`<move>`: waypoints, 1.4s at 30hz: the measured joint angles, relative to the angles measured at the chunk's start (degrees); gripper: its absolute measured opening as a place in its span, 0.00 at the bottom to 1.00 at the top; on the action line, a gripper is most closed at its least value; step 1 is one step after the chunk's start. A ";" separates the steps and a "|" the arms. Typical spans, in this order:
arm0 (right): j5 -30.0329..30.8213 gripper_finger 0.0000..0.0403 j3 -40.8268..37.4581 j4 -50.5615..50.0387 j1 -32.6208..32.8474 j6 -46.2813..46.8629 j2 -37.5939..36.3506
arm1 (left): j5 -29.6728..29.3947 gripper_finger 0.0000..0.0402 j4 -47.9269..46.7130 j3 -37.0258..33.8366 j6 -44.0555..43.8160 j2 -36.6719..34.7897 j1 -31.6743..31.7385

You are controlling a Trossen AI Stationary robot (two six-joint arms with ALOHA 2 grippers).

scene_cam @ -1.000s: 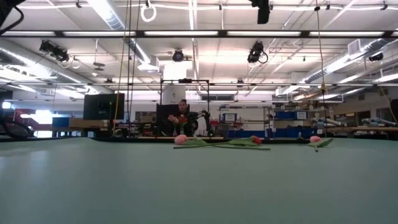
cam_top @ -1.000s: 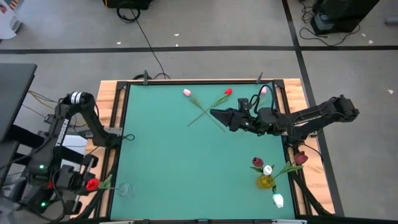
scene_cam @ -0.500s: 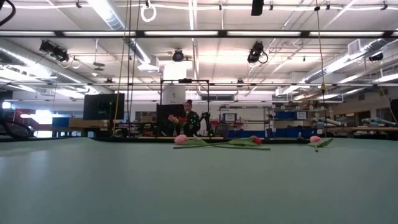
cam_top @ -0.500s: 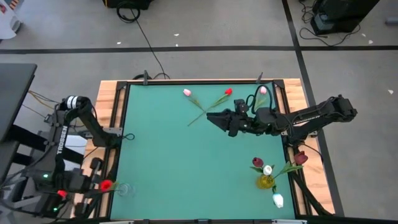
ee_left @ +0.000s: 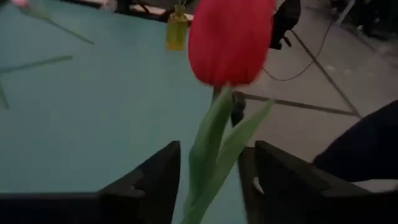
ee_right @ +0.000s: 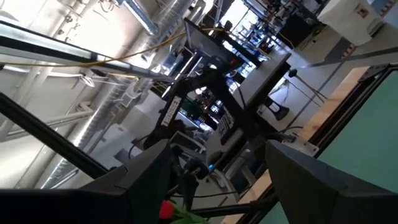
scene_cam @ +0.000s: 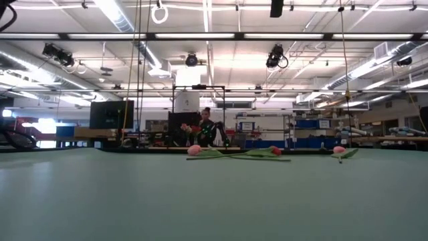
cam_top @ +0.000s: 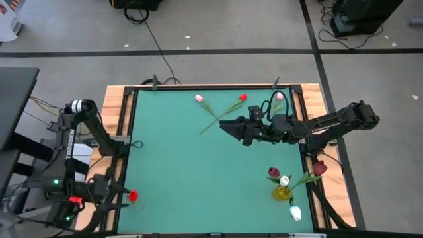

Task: Sort flowers into vase by color
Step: Put the bottom red tulip into the transparent flower vase, then put the right pink tulip into the transparent flower vase

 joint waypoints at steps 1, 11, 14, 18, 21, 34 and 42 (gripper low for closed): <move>-0.05 0.67 0.00 0.00 0.00 0.01 0.00 | 0.72 0.54 0.14 0.49 -0.52 -0.64 0.00; -0.49 0.67 -0.04 0.00 -0.44 0.09 0.00 | 12.19 0.65 -1.14 8.00 -0.70 -7.74 2.08; 0.22 0.67 -0.04 -0.71 -0.44 1.10 -0.01 | 12.01 0.66 -5.41 11.33 1.83 -9.63 3.68; 2.99 0.66 -0.04 -9.31 -0.44 6.80 -0.07 | 10.58 0.66 -12.56 15.09 0.78 -12.27 9.23; 3.39 0.66 -0.09 -19.40 -0.62 9.62 -0.07 | 10.62 0.66 -16.44 16.49 2.10 -13.95 15.22; -1.45 0.66 -0.11 -55.80 -13.57 18.62 -0.04 | 18.40 0.62 -21.39 16.65 8.20 -19.07 46.41; -6.44 0.66 -0.11 -67.55 -24.18 15.15 -0.04 | 25.68 0.58 -10.49 16.61 19.43 -16.11 61.80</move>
